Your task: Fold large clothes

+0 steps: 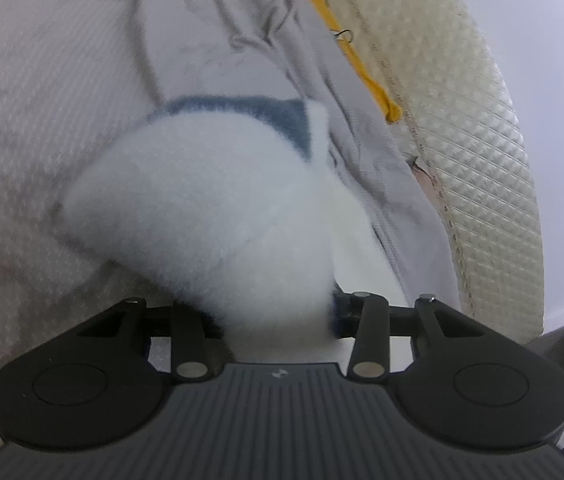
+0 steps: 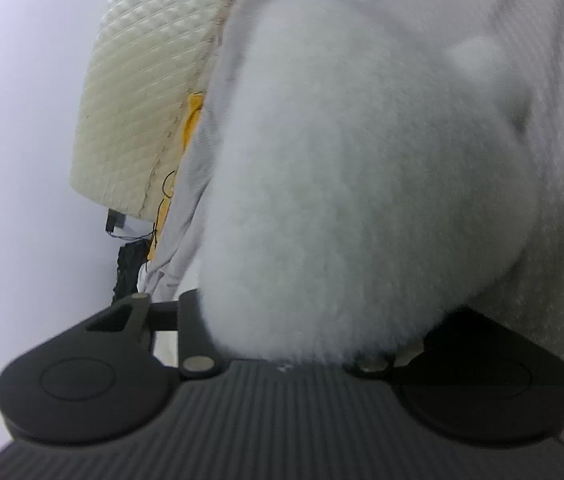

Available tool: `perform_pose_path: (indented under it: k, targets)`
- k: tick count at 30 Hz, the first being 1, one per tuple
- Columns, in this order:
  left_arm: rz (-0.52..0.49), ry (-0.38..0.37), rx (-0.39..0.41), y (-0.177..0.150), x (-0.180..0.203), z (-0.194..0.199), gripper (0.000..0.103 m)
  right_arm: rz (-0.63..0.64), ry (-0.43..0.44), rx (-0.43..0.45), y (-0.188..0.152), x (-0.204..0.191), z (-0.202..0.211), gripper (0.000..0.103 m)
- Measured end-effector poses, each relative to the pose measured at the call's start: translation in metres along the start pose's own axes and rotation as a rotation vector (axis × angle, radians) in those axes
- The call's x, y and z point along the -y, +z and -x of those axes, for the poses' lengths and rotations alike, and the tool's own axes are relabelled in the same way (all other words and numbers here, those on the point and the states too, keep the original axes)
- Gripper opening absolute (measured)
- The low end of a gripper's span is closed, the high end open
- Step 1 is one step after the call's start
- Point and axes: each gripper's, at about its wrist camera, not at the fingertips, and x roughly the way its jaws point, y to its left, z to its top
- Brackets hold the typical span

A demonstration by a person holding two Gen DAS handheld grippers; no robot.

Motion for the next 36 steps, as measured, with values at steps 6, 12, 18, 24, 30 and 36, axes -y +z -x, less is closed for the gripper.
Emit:
perform_pose_path:
  k: [6, 12, 18, 24, 30, 36]
  targets:
    - [-0.054, -0.013, 0.010, -0.002, 0.011, 0.022, 0.045, 0.074, 0.018, 0.032, -0.009, -0.016, 0.022, 0.047]
    - [-0.054, -0.070, -0.012, -0.006, 0.016, 0.051, 0.045, 0.122, 0.041, 0.056, -0.019, -0.027, 0.048, 0.047]
    - [-0.128, -0.128, -0.028, -0.007, 0.056, 0.064, 0.045, 0.137, 0.080, 0.111, -0.002, -0.037, 0.081, 0.047]
    - [-0.205, -0.174, -0.066, 0.005, 0.123, 0.048, 0.045, 0.144, 0.122, 0.170, 0.045, -0.052, 0.093, 0.047]
    - [-0.251, -0.234, -0.078, 0.014, 0.203, 0.006, 0.045, 0.153, 0.145, 0.227, 0.115, -0.057, 0.097, 0.047]
    - [-0.243, -0.315, -0.136, 0.001, 0.276, -0.059, 0.045, 0.193, 0.127, 0.317, 0.195, -0.057, 0.105, 0.048]
